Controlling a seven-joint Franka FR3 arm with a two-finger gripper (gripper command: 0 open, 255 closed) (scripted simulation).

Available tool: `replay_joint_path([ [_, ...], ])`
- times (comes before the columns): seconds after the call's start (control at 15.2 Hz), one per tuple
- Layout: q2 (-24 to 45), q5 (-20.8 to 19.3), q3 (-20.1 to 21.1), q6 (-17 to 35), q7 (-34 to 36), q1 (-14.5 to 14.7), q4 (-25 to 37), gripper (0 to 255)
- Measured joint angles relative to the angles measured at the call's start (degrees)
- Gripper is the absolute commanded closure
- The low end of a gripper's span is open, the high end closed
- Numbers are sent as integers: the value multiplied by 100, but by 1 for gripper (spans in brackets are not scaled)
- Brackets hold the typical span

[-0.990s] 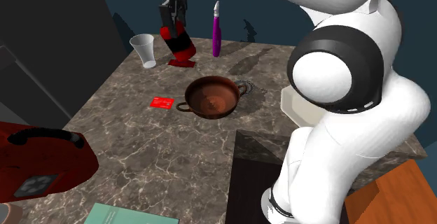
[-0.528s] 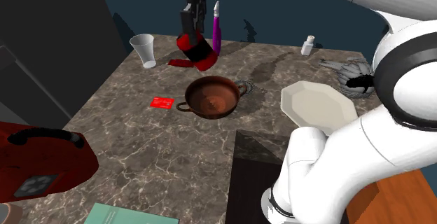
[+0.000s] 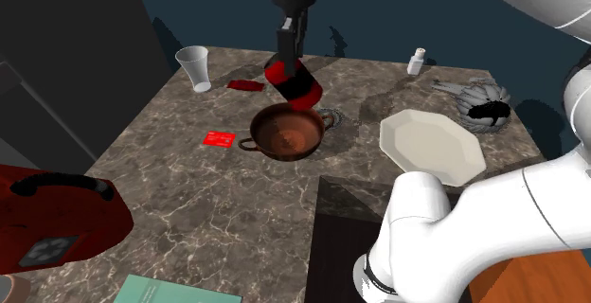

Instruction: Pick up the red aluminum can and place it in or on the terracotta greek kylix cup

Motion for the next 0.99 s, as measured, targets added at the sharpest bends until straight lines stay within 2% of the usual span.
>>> replay_joint_path([
  [0.99,-514,-156,-71,1032,120,-106,-1545,255],
])
